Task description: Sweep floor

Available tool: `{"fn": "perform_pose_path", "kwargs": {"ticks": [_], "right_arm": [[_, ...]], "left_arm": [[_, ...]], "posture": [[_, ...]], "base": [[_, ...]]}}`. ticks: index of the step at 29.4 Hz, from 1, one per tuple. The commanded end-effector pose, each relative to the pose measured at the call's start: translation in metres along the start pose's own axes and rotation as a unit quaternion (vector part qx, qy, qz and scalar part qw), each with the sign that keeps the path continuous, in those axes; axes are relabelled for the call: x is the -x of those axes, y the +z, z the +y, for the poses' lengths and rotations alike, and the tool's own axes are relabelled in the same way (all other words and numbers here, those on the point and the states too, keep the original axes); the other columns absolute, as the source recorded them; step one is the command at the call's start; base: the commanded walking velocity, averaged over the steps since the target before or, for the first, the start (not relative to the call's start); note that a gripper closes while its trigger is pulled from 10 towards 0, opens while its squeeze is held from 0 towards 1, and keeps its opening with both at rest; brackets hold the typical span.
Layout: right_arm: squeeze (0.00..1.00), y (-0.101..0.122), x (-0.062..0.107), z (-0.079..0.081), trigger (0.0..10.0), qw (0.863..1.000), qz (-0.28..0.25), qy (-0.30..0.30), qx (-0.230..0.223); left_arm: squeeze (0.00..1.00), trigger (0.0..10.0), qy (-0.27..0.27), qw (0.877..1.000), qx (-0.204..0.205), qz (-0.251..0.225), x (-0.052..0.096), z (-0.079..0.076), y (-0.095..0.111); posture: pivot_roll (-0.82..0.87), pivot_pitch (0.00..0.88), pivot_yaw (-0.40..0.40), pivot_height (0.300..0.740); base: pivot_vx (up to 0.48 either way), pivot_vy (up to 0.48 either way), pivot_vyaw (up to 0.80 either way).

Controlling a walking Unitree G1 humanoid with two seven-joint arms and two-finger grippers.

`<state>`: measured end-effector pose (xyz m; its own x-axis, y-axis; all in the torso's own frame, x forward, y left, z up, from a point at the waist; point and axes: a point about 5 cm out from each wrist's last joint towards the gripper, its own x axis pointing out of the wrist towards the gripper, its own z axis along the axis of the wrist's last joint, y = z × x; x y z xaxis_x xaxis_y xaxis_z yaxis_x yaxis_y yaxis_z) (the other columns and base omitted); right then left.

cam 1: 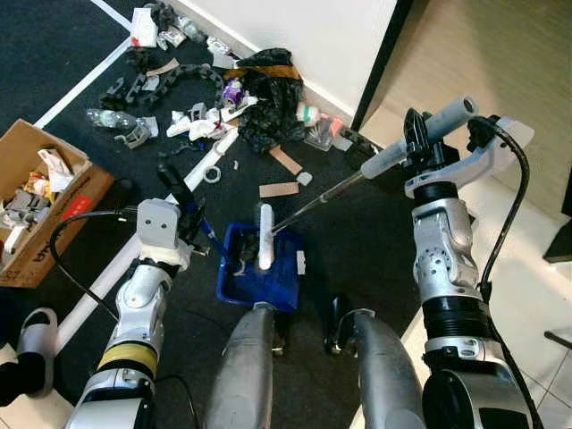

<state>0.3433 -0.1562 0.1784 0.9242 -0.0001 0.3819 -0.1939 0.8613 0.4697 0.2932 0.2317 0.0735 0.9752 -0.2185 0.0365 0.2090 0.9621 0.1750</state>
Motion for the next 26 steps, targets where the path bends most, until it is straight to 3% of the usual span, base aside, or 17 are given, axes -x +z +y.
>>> {"fn": "perform_pose_path", "kwargs": {"ticks": [1,7,15,26], "right_arm": [[0.00,0.009,0.002,-0.006,10.0,1.000,-0.022,-0.006,-0.016],[0.00,0.020,-0.001,-0.009,10.0,1.000,-0.029,0.006,-0.002],[0.00,0.062,-0.015,-0.012,10.0,0.995,-0.075,0.033,0.052],[0.00,0.070,-0.013,-0.029,10.0,0.995,-0.047,0.022,0.089]], "left_arm": [[0.00,10.0,-0.005,1.000,0.010,0.029,0.007,-0.005,-0.014],[0.00,10.0,-0.003,0.999,0.011,0.030,0.006,-0.005,-0.014],[0.00,10.0,-0.006,0.999,0.011,0.033,0.004,-0.006,-0.014],[0.00,10.0,-0.008,0.999,0.009,0.033,0.002,-0.005,-0.014]], "posture": [[0.07,0.395,0.007,0.740],[0.06,0.386,0.005,0.740],[0.05,0.377,0.010,0.740],[0.06,0.376,0.011,0.740]], "base": [[0.000,0.000,0.00],[0.000,0.000,0.00],[0.000,0.000,0.00],[0.000,0.000,0.00]]}}
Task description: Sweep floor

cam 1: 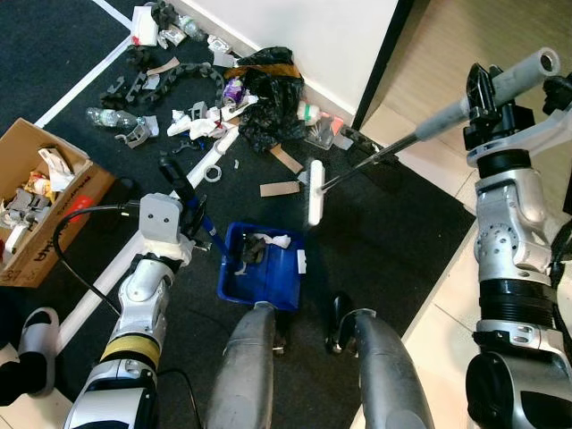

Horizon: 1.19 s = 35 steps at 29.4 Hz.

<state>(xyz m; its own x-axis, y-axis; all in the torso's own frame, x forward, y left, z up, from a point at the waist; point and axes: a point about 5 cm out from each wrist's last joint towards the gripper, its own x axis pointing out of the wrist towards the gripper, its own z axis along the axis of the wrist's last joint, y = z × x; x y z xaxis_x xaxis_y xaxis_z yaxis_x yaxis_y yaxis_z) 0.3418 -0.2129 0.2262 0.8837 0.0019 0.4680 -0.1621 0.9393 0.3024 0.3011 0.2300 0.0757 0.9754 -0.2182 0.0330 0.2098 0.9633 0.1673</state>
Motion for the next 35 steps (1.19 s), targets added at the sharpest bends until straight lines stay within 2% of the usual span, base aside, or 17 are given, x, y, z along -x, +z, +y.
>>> {"fn": "perform_pose_path", "kwargs": {"ticks": [1,3,8,12,16,17,18,20,26,30,35], "right_arm": [[0.00,0.004,0.005,-0.006,10.0,1.000,-0.004,-0.001,-0.002],[0.00,0.001,0.006,-0.007,10.0,1.000,0.011,0.003,0.009],[0.00,-0.027,0.019,0.003,10.0,0.993,0.083,0.034,0.077],[0.00,-0.030,0.021,0.004,10.0,0.992,0.088,0.035,0.078],[0.00,-0.045,0.029,0.010,10.0,0.991,0.105,0.041,0.067],[0.00,-0.056,0.035,0.015,10.0,0.990,0.118,0.046,0.061],[0.00,-0.056,0.035,0.015,10.0,0.990,0.118,0.046,0.061],[0.00,-0.079,0.047,0.024,10.0,0.986,0.151,0.044,0.053],[0.00,-0.091,0.050,0.033,10.0,0.983,0.171,0.040,0.050],[0.00,-0.101,0.049,0.043,10.0,0.977,0.199,0.036,0.069],[0.00,-0.107,0.051,0.049,10.0,0.977,0.206,0.034,0.043]], "left_arm": [[0.00,10.0,-0.007,0.999,0.005,0.031,0.010,-0.005,-0.016],[0.00,10.0,-0.007,0.999,0.004,0.031,0.011,-0.005,-0.016],[0.00,10.0,-0.008,1.000,0.002,0.029,0.011,-0.004,-0.015],[0.00,10.0,-0.008,1.000,0.002,0.028,0.011,-0.004,-0.015],[0.00,10.0,-0.009,1.000,0.002,0.028,0.012,-0.004,-0.015],[0.00,10.0,-0.010,1.000,0.002,0.028,0.012,-0.004,-0.015],[0.00,10.0,-0.010,1.000,0.002,0.028,0.012,-0.004,-0.015],[0.00,10.0,-0.011,1.000,0.001,0.026,0.011,-0.004,-0.014],[0.00,10.0,-0.012,1.000,0.001,0.025,0.011,-0.004,-0.014],[0.00,10.0,-0.011,1.000,0.001,0.023,0.011,-0.004,-0.013],[0.00,10.0,-0.011,1.000,0.001,0.023,0.010,-0.004,-0.013]], "posture": [[0.06,0.372,0.011,0.740],[0.06,0.372,0.011,0.740],[0.06,0.365,0.011,0.740],[0.07,0.366,0.012,0.740],[0.07,0.367,0.015,0.740],[0.07,0.367,0.015,0.740],[0.07,0.367,0.015,0.740],[0.07,0.378,0.022,0.740],[0.07,0.380,0.022,0.740],[0.07,0.381,0.021,0.740],[0.07,0.382,0.019,0.740]], "base": [[0.000,0.000,0.00],[0.000,0.000,0.00],[0.000,0.000,0.00],[0.000,0.000,0.00],[0.000,0.000,0.00],[0.000,0.000,0.00],[0.000,0.000,0.00],[0.000,0.000,0.00],[0.000,0.000,0.00],[0.000,0.000,0.00],[0.000,0.000,0.00]]}}
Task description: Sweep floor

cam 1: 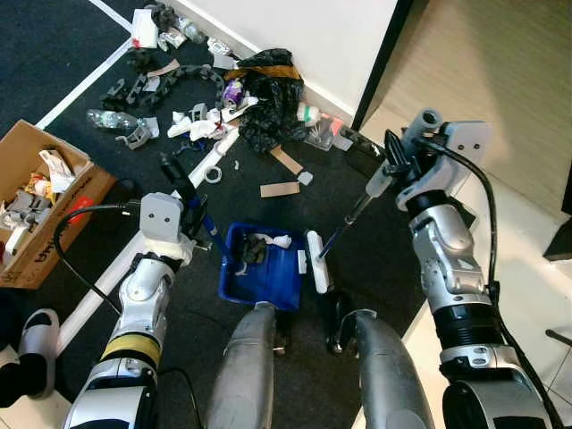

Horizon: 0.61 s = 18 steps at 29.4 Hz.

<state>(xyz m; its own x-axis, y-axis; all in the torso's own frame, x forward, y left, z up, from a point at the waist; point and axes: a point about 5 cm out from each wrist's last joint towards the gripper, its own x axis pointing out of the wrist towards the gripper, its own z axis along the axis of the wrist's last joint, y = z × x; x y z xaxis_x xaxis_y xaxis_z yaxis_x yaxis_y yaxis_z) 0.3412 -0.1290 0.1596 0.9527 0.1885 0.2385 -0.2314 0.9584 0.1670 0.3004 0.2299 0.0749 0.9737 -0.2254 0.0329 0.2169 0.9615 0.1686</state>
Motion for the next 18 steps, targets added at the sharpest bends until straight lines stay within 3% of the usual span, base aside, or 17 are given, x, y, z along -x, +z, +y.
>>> {"fn": "perform_pose_path", "kwargs": {"ticks": [1,3,8,18], "right_arm": [[0.00,-0.030,0.013,-0.001,10.0,0.996,0.062,-0.024,-0.053],[0.00,-0.030,0.013,0.000,10.0,0.995,0.059,-0.028,-0.070],[0.00,-0.025,0.009,0.007,10.0,0.985,0.025,-0.043,-0.164],[0.00,-0.017,0.008,0.012,10.0,0.976,-0.020,-0.045,-0.213]], "left_arm": [[0.00,10.0,-0.008,1.000,0.002,0.024,0.010,-0.004,-0.012],[0.00,10.0,-0.008,1.000,0.002,0.024,0.010,-0.004,-0.012],[0.00,10.0,-0.008,1.000,0.003,0.024,0.010,-0.003,-0.012],[0.00,10.0,-0.007,1.000,0.002,0.022,0.010,-0.003,-0.011]], "posture": [[0.07,0.383,0.019,0.740],[0.07,0.383,0.019,0.740],[0.07,0.384,0.020,0.740],[0.08,0.387,0.024,0.740]], "base": [[0.000,0.000,0.00],[0.000,0.000,0.00],[0.000,0.000,0.00],[0.000,0.000,0.00]]}}
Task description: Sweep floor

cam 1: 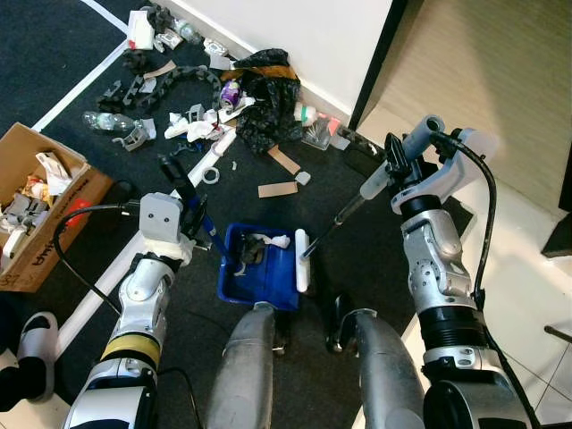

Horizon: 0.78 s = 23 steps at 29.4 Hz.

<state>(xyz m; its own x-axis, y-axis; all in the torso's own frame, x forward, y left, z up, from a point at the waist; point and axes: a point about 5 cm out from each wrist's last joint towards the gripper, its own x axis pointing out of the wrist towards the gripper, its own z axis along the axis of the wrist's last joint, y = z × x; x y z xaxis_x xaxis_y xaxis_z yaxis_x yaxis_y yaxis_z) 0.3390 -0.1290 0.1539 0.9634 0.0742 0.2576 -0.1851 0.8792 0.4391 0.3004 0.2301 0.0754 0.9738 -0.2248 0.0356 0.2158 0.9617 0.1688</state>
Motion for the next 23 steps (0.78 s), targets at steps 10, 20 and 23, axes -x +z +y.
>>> {"fn": "perform_pose_path", "kwargs": {"ticks": [10,20,23], "right_arm": [[0.00,-0.002,0.006,0.001,10.0,0.996,-0.016,-0.003,-0.087],[0.00,0.044,-0.004,-0.012,10.0,0.998,-0.066,0.022,0.011],[0.00,0.052,-0.006,-0.015,10.0,0.997,-0.076,0.020,0.018]], "left_arm": [[0.00,10.0,-0.009,1.000,0.002,0.025,0.008,-0.003,-0.011],[0.00,10.0,-0.011,1.000,0.003,0.026,0.007,-0.004,-0.012],[0.00,10.0,-0.011,1.000,0.003,0.027,0.007,-0.004,-0.012]], "posture": [[0.07,0.381,0.031,0.740],[0.07,0.366,0.024,0.740],[0.06,0.359,0.022,0.740]], "base": [[0.000,0.000,0.00],[0.000,0.000,0.00],[0.000,0.000,0.00]]}}
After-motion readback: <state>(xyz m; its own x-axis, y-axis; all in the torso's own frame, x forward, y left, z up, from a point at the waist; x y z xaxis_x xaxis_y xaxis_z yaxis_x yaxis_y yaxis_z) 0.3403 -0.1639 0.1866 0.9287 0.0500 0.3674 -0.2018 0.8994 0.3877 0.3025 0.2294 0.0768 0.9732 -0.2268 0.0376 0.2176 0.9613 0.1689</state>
